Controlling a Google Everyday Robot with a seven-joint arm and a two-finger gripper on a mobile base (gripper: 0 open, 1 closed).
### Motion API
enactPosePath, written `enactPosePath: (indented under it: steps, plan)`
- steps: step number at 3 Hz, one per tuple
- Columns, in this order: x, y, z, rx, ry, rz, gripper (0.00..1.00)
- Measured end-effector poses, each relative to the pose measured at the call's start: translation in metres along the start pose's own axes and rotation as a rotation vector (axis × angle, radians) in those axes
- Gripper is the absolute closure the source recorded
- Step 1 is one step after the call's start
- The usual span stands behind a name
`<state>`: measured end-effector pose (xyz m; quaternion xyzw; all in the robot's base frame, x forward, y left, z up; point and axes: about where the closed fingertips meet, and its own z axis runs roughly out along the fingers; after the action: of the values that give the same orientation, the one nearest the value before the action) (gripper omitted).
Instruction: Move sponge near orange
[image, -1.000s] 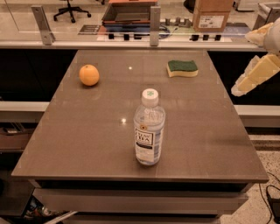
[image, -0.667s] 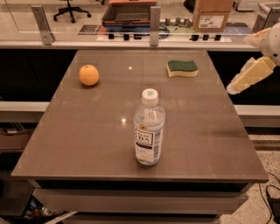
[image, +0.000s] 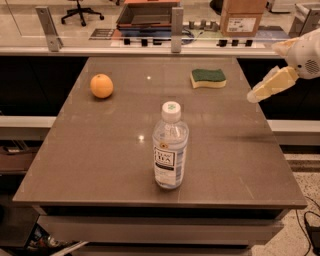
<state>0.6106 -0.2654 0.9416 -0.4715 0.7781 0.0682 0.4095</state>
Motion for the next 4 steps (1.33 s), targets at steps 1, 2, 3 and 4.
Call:
enactPosePath:
  steps: [1,2,3,4]
  plan:
    - [-0.005,-0.01,0.021,-0.007,-0.039,0.022,0.0]
    - [-0.011,-0.013,0.066,-0.064,-0.073,0.047,0.0]
    - [-0.011,-0.013,0.066,-0.065,-0.073,0.047,0.0]
    - [-0.015,-0.021,0.081,-0.076,-0.09,0.061,0.0]
